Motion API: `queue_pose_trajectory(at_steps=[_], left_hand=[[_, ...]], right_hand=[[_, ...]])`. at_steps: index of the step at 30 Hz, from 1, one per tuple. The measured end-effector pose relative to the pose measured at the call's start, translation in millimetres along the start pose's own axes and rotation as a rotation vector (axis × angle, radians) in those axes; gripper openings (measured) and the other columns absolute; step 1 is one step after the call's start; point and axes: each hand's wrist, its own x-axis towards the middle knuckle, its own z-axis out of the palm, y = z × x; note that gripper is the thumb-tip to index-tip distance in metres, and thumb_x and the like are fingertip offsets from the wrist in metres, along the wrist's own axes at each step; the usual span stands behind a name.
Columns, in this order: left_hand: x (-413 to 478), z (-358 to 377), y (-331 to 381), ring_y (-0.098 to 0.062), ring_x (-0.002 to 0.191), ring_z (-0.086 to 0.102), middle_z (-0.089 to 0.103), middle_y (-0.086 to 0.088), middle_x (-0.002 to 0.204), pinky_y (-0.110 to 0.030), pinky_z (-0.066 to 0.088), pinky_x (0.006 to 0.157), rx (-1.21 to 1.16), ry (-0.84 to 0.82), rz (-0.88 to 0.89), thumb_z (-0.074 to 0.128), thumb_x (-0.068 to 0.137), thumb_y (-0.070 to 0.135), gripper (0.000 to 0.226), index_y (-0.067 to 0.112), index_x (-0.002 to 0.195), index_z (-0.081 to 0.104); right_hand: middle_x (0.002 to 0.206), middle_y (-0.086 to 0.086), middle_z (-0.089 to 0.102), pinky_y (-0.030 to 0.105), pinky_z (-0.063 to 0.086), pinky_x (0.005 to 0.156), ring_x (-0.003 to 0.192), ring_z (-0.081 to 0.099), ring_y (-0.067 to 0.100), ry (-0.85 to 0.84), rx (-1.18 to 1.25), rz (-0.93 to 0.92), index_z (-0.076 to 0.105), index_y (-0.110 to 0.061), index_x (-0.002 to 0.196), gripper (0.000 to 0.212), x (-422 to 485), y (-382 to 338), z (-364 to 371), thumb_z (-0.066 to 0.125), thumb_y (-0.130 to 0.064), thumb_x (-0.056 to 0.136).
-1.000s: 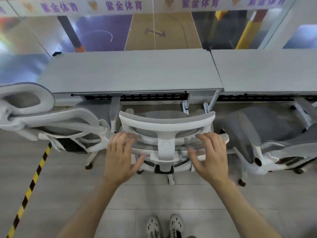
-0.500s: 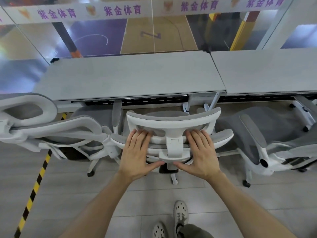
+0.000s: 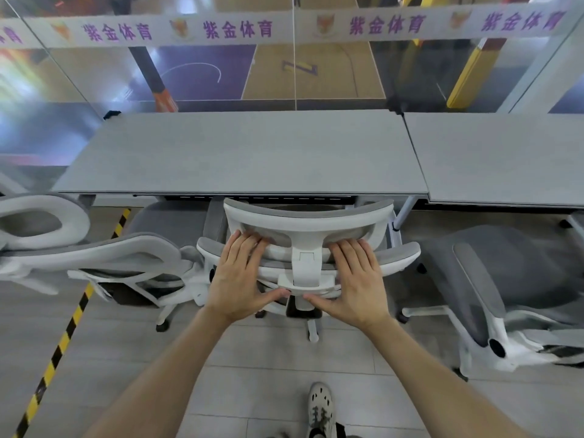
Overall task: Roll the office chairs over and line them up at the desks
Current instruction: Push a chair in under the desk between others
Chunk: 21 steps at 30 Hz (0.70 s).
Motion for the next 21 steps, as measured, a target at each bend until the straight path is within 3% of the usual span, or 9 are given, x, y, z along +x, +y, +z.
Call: queue_pose_trajectory(at_steps=[21], left_hand=[[35, 16, 11, -0.038, 0.153, 0.042, 0.054, -0.014, 0.151, -0.059, 0.024, 0.136, -0.04, 0.114, -0.026, 0.072, 0.082, 0.086, 0.106, 0.005, 0.149, 0.06]], right_hand=[[0.144, 0.011, 0.063, 0.057, 0.034, 0.128, 0.142, 0.056, 0.037, -0.054, -0.011, 0.002, 0.064, -0.003, 0.143, 0.106, 29, 33, 4, 0.074, -0.086, 0.078]])
